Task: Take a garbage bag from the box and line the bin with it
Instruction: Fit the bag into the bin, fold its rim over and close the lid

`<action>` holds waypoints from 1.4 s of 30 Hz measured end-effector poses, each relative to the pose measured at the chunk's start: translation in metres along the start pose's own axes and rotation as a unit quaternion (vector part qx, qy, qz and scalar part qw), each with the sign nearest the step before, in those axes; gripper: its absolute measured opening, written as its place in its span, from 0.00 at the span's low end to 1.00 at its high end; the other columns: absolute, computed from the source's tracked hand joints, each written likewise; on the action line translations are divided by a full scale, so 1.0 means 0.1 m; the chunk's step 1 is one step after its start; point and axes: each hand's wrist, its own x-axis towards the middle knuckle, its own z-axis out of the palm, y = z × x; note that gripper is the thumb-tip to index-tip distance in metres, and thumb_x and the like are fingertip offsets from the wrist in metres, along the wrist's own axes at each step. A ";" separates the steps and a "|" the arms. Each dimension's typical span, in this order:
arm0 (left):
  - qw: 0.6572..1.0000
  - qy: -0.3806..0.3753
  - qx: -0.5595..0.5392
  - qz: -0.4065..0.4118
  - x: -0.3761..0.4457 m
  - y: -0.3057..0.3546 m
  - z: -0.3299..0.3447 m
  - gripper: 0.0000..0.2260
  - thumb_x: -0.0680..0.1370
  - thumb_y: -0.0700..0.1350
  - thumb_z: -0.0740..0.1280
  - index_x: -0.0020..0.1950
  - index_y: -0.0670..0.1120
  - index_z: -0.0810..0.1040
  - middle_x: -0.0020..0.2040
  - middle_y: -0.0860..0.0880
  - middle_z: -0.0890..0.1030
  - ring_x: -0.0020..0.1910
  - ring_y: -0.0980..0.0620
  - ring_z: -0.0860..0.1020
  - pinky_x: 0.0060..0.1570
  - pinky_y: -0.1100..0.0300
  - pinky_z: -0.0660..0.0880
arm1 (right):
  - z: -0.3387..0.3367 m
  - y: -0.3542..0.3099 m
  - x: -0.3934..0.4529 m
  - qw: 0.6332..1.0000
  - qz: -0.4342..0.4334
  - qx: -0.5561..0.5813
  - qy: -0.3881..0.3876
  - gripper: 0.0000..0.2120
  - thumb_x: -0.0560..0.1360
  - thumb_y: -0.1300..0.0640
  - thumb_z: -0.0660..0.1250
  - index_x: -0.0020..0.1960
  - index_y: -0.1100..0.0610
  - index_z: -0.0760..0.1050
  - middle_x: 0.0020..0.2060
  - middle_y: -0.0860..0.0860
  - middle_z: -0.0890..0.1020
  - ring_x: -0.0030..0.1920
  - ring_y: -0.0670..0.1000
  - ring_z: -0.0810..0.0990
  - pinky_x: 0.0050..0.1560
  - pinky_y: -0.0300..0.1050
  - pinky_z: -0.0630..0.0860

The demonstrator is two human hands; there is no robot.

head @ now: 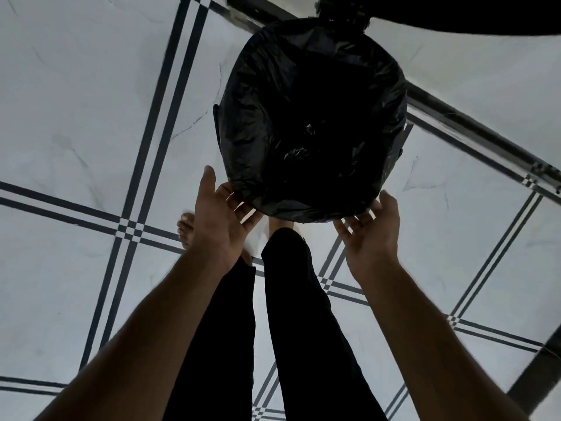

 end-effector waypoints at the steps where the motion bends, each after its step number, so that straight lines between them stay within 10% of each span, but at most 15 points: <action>1: 1.000 0.002 -0.007 0.003 0.01 -0.01 -0.01 0.27 0.81 0.64 0.54 0.63 0.43 0.76 0.57 0.45 0.83 0.58 0.46 0.81 0.61 0.49 0.77 | 0.01 0.01 0.02 1.000 0.013 0.027 -0.001 0.18 0.78 0.45 0.58 0.58 0.55 0.77 0.49 0.52 0.83 0.53 0.52 0.82 0.58 0.51 0.78; 10: 0.999 0.013 -0.038 -0.002 0.04 -0.06 -0.04 0.28 0.80 0.66 0.55 0.58 0.44 0.79 0.59 0.45 0.84 0.62 0.46 0.81 0.62 0.46 0.76 | -0.08 -0.01 0.15 0.984 0.077 0.159 -0.003 0.23 0.76 0.42 0.60 0.54 0.61 0.76 0.51 0.57 0.82 0.53 0.56 0.82 0.61 0.52 0.77; 20: 0.994 0.048 -0.096 0.002 0.06 -0.15 -0.02 0.26 0.82 0.62 0.55 0.61 0.42 0.78 0.56 0.43 0.83 0.59 0.44 0.82 0.62 0.49 0.78 | 0.03 -0.12 0.23 0.996 0.047 0.059 0.047 0.17 0.80 0.46 0.57 0.50 0.58 0.77 0.42 0.51 0.81 0.45 0.51 0.81 0.54 0.46 0.78; 23: 0.985 0.166 0.025 0.042 0.03 -0.12 -0.03 0.18 0.83 0.56 0.57 0.62 0.45 0.76 0.57 0.46 0.82 0.55 0.50 0.81 0.51 0.55 0.80 | 0.00 -0.23 0.27 0.962 -0.119 -0.163 0.186 0.06 0.76 0.55 0.59 0.44 0.52 0.75 0.42 0.50 0.78 0.41 0.48 0.76 0.45 0.43 0.74; 26: 0.928 0.252 0.166 0.218 0.08 0.14 0.01 0.16 0.80 0.48 0.60 0.65 0.44 0.74 0.57 0.45 0.80 0.48 0.55 0.78 0.53 0.55 0.79 | 0.11 -0.50 0.33 0.901 -0.301 -0.249 0.188 0.16 0.75 0.53 0.58 0.62 0.51 0.72 0.59 0.50 0.76 0.59 0.50 0.76 0.61 0.48 0.74; 30: 0.816 0.184 0.310 0.452 0.15 0.50 0.31 0.22 0.77 0.46 0.63 0.71 0.43 0.67 0.63 0.45 0.71 0.56 0.53 0.73 0.54 0.70 0.72 | 0.49 -0.89 0.54 0.876 -0.359 -0.319 0.044 0.22 0.77 0.52 0.54 0.69 0.50 0.69 0.62 0.49 0.77 0.62 0.49 0.75 0.65 0.48 0.73; 33: 0.769 0.096 0.405 0.485 0.36 0.75 0.59 0.23 0.79 0.50 0.62 0.72 0.44 0.67 0.67 0.44 0.71 0.59 0.53 0.73 0.57 0.67 0.72 | 0.76 -1.14 0.67 0.863 -0.364 -0.350 -0.025 0.14 0.75 0.51 0.53 0.54 0.47 0.76 0.45 0.45 0.80 0.47 0.46 0.79 0.50 0.44 0.76; 37: 0.771 0.010 0.479 0.420 0.67 1.09 0.82 0.15 0.79 0.52 0.60 0.56 0.44 0.79 0.47 0.54 0.79 0.42 0.62 0.75 0.46 0.66 0.73 | 0.92 -1.27 0.86 0.874 -0.319 -0.365 -0.015 0.12 0.71 0.49 0.54 0.40 0.44 0.76 0.42 0.48 0.80 0.52 0.57 0.79 0.52 0.54 0.75; 42: 0.825 -0.049 0.478 0.299 0.73 1.47 0.98 0.16 0.82 0.54 0.58 0.44 0.48 0.81 0.38 0.50 0.80 0.32 0.57 0.77 0.38 0.63 0.71 | 1.00 -1.29 0.96 0.888 -0.274 -0.368 -0.024 0.15 0.71 0.46 0.52 0.28 0.48 0.68 0.26 0.44 0.70 0.32 0.52 0.68 0.37 0.46 0.64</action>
